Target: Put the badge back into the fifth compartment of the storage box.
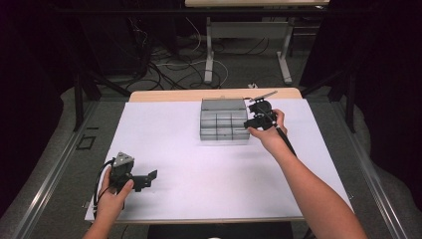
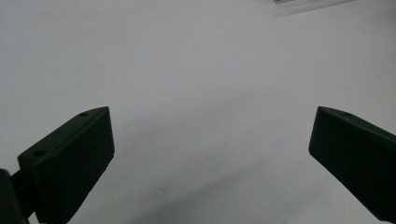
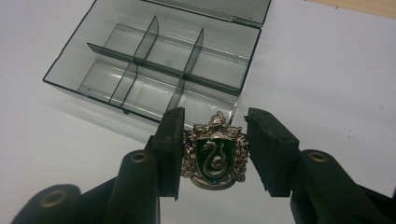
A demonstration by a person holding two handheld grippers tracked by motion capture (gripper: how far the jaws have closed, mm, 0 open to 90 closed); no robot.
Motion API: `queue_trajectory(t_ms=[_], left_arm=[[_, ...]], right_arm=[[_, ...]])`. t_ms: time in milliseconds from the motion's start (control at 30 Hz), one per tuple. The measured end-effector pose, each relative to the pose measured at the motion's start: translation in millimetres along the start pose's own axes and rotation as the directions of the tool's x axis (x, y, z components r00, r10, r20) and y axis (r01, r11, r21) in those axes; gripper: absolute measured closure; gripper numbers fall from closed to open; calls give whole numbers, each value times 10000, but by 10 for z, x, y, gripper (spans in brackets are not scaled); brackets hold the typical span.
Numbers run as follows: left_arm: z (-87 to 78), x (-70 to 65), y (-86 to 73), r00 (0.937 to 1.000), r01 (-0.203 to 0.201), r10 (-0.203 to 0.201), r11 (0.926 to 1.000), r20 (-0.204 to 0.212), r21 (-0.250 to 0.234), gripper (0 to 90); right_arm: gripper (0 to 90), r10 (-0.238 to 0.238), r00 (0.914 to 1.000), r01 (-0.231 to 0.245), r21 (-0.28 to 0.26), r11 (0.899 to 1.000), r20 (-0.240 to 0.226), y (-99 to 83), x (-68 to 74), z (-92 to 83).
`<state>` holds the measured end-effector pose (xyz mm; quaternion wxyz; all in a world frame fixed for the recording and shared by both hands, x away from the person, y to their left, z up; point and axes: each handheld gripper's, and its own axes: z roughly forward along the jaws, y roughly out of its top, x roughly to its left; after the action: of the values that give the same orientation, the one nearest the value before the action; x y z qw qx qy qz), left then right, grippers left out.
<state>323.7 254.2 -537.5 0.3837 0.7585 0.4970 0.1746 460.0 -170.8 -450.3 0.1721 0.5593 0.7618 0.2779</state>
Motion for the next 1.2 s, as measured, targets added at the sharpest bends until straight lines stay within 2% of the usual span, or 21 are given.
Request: queue_trajectory(t_ms=[467, 533, 833, 1200], left_arm=[[-1, 9, -2, 10000, -41, 41, 10000, 5, 24, 3], [-2, 11, -2, 10000, -54, 54, 10000, 6, 27, 3], [-3, 16, -6, 10000, 1, -1, 10000, 33, 86, 3], [-3, 19, -8, 10000, 12, -12, 10000, 28, 60, 3]], right_arm=[[572, -120, 9998, 121, 14, 9999, -164, 76, 158, 127], [572, -167, 9994, 168, 14, 9999, -315, 84, 183, 143], [573, -241, 9992, 244, 108, 9996, -312, 121, 288, 232], [573, -327, 9985, 326, -38, 9995, -432, 161, 395, 304]])
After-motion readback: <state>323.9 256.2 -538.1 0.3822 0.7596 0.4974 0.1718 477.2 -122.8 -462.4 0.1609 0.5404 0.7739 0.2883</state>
